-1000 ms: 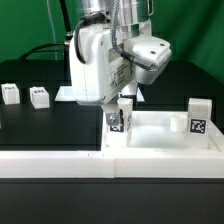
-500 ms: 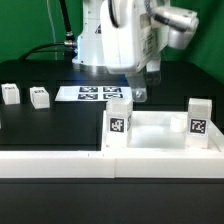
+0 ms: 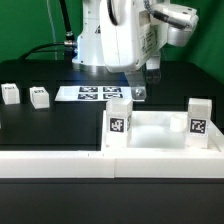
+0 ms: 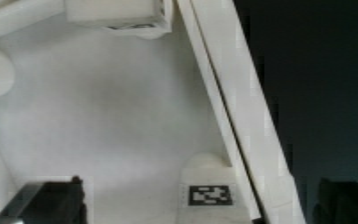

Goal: Assemble square table

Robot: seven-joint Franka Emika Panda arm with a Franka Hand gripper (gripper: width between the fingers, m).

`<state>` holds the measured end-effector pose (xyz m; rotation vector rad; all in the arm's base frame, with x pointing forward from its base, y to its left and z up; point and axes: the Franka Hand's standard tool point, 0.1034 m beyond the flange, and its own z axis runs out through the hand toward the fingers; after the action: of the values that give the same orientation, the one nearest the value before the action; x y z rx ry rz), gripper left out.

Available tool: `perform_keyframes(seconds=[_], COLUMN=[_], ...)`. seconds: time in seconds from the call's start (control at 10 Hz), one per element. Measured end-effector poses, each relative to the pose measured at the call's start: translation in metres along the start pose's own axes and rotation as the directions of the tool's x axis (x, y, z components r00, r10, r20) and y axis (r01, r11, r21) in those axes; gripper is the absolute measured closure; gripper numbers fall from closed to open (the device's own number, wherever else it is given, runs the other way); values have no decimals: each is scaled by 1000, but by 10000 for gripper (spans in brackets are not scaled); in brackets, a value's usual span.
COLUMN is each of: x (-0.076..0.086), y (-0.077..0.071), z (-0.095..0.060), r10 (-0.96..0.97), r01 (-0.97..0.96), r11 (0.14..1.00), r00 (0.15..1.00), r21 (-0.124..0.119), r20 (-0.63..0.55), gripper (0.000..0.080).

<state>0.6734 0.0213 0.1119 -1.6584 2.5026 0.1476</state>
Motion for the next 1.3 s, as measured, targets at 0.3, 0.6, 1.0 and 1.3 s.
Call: perform_keyframes(seconds=[0.3, 0.6, 1.0, 1.3], x=[-16, -19, -14, -6], y=[47, 97, 98, 120], z=[3, 14, 21, 39], r10=[-30, -81, -88, -170], r01=[30, 77, 84, 165], r11=[999, 989, 988, 982], r00=[1000, 996, 996, 984], r21=[-33, -123, -129, -87], r20=[4, -22, -30, -60], gripper=[150, 150, 150, 150])
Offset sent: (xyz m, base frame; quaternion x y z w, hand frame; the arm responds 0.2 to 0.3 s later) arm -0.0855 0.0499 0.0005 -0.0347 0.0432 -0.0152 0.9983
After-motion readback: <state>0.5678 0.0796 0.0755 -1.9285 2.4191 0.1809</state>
